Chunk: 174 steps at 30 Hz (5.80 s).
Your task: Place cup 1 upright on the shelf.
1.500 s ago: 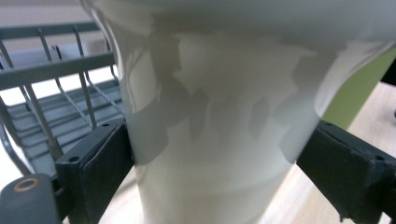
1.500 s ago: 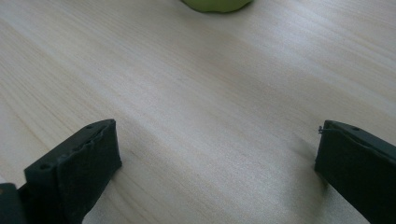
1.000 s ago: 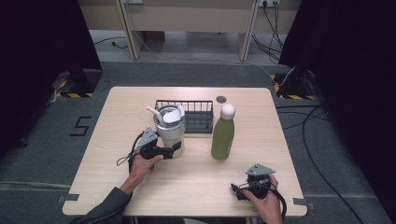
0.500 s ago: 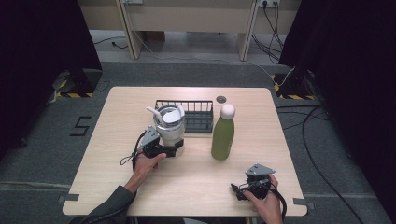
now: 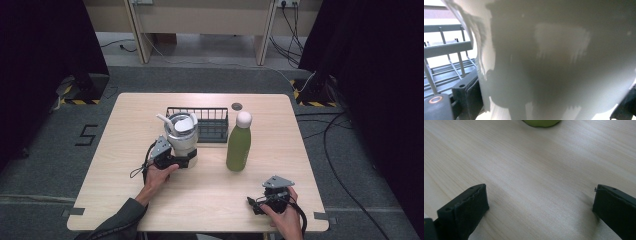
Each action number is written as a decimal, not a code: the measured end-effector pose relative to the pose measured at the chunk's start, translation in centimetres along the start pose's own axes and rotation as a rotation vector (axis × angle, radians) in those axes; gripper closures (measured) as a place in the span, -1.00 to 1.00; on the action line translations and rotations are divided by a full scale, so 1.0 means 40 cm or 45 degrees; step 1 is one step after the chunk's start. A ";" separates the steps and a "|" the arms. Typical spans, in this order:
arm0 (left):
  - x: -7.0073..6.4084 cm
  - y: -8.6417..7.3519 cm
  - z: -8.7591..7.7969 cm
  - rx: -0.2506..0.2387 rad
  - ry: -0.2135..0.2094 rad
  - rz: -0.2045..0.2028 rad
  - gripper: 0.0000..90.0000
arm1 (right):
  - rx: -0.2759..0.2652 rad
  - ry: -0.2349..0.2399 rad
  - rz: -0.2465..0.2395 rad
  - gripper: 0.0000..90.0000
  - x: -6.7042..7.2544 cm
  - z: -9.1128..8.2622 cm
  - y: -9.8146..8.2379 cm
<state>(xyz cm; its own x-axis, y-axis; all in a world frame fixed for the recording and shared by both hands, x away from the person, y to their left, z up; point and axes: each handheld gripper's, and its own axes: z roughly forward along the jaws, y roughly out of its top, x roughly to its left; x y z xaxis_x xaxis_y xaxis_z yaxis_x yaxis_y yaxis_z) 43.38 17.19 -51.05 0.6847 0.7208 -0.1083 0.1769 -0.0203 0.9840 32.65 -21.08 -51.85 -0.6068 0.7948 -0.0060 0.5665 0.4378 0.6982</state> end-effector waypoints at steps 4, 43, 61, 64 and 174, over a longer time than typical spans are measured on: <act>-0.002 0.007 -0.001 0.017 0.010 0.027 -0.80 | 0.000 0.001 -0.001 -0.99 0.000 0.000 0.000; 0.020 0.166 -0.042 -0.021 0.032 0.135 -0.78 | -0.001 0.007 -0.007 -0.99 -0.001 0.001 0.001; 0.031 0.249 -0.027 -0.051 0.049 0.154 -0.78 | 0.003 0.008 -0.009 -0.99 -0.002 0.000 0.001; 0.036 0.259 -0.023 -0.058 0.048 0.144 -0.78 | 0.003 0.008 -0.009 -1.00 -0.001 0.000 0.001; 0.182 0.236 0.149 -0.013 0.164 0.072 -0.78 | 0.008 0.009 -0.011 -0.99 -0.002 -0.001 0.001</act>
<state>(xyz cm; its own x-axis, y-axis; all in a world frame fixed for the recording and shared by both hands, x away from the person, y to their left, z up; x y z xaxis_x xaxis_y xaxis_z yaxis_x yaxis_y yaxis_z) 54.26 18.13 -43.40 0.5967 0.8017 -0.0345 0.1332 -0.0565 0.9895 32.71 -21.14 -51.79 -0.6159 0.7878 -0.0067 0.5645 0.4473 0.6938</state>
